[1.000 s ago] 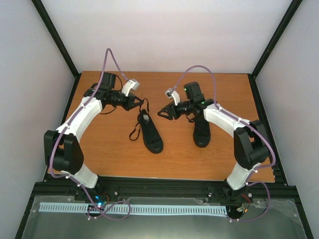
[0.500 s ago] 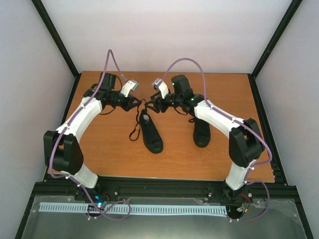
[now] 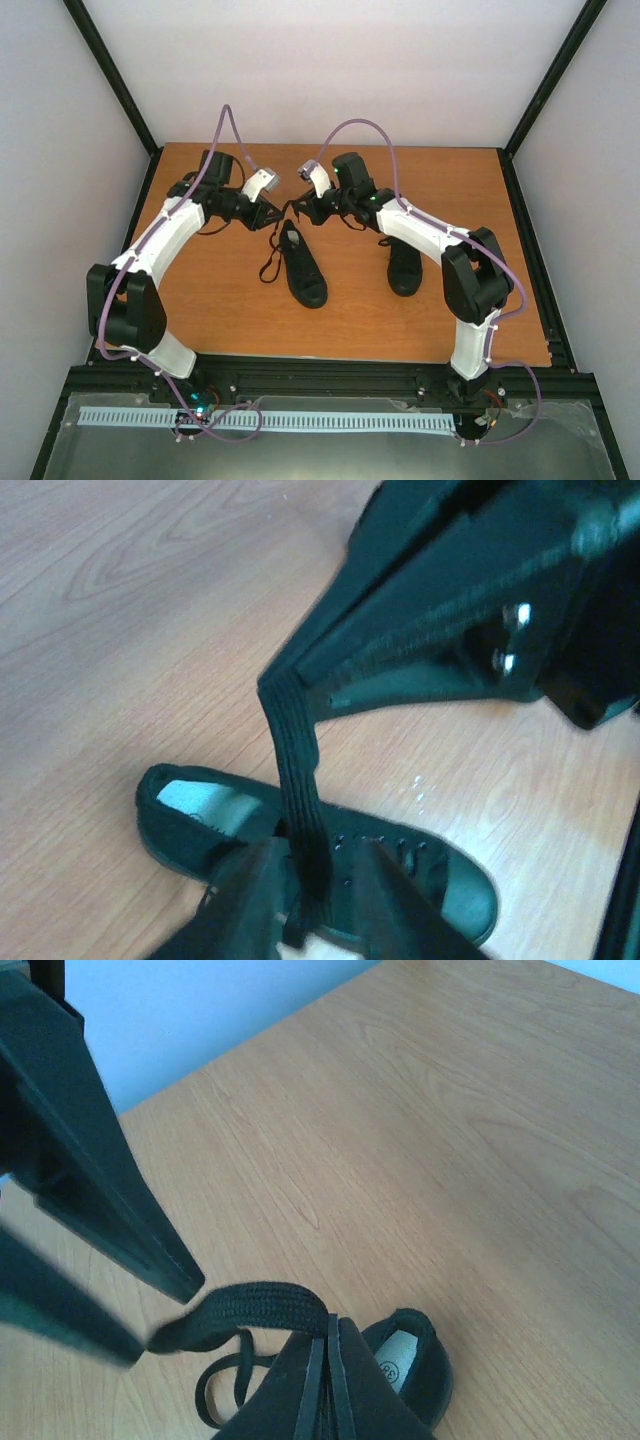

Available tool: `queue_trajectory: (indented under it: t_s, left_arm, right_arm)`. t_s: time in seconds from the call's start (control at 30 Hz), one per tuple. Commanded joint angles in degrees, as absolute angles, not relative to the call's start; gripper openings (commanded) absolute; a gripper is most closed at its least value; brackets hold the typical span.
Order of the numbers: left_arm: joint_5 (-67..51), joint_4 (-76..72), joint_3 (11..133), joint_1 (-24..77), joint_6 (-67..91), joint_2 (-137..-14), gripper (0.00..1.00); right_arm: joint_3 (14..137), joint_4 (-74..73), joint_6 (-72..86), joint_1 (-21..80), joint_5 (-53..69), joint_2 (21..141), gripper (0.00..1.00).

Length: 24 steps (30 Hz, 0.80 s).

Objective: Tie the shoes
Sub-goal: Cross the shoelace with the shoelace.

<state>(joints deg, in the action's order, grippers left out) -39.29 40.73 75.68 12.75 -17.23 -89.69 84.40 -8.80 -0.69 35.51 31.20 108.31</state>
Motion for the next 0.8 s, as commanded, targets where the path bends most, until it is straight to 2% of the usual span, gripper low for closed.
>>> queue_trajectory:
  t_s: [0.0,0.1,0.3,0.6,0.77]
  left_arm:
    - [-37.5,43.0,73.6,12.7,-22.2,-89.0,0.39]
    - [-30.6,39.1,69.3,12.8,-22.9,-89.4,0.58]
    - [-27.4,36.1,66.0,13.5,-23.5,-94.5,0.72]
    - [-29.4,33.3,67.8,14.2,-21.4,-103.6,0.73]
    - [-29.7,33.7,68.6,14.3,-21.8,-106.3,0.61]
  right_arm:
    - [85.2,-6.7,1.7,35.8,30.4,108.9,0.03]
    - [85.0,-6.6,3.5,35.9,29.4,109.3,0.03]
    - [83.8,-4.7,6.3,35.9,29.2,109.3,0.03]
    - [80.8,-4.2,7.8,36.1,28.2,107.7,0.03]
    - [80.1,-4.3,7.4,36.1,28.2,107.1,0.03]
